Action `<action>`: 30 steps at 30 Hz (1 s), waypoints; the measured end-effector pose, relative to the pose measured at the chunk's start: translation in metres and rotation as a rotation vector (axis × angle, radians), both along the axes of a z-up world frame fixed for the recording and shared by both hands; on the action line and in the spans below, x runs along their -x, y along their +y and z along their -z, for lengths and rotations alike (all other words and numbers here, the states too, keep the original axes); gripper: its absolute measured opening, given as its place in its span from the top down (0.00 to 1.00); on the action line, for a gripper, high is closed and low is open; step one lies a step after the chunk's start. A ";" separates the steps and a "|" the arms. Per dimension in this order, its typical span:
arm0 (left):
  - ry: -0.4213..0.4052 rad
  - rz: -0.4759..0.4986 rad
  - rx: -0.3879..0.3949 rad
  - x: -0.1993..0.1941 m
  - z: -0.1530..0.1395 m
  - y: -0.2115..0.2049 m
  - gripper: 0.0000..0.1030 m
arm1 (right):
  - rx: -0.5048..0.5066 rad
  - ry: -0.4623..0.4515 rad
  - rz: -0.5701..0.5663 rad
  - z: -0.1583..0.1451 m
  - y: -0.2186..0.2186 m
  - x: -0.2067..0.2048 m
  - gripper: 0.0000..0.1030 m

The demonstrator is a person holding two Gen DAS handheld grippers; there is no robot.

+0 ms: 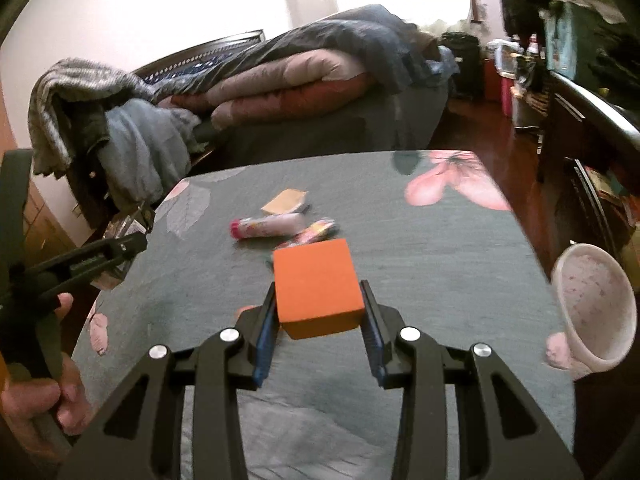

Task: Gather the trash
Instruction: 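Carry the pack and sponge over the wastebasket and open both tools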

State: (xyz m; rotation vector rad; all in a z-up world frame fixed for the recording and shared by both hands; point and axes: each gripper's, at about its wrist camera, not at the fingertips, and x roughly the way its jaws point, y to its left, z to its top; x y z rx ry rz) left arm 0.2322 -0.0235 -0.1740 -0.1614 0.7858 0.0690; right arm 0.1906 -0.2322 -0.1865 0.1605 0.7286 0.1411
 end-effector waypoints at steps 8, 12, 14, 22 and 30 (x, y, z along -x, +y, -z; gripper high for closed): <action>-0.042 0.231 0.015 0.003 -0.019 -0.097 0.48 | -0.031 -0.016 0.146 0.001 -0.080 0.026 0.63; -0.045 0.352 0.011 0.002 -0.021 -0.152 0.48 | -0.049 -0.018 0.229 0.006 -0.125 0.039 0.63; -0.046 0.417 0.011 0.001 -0.021 -0.182 0.48 | -0.057 -0.019 0.269 0.008 -0.147 0.045 0.63; -0.045 0.630 0.002 0.002 -0.019 -0.287 0.48 | -0.085 -0.016 0.452 0.022 -0.233 0.069 0.63; -0.021 0.790 -0.040 0.004 -0.002 -0.383 0.48 | -0.088 0.015 0.590 0.048 -0.303 0.070 0.63</action>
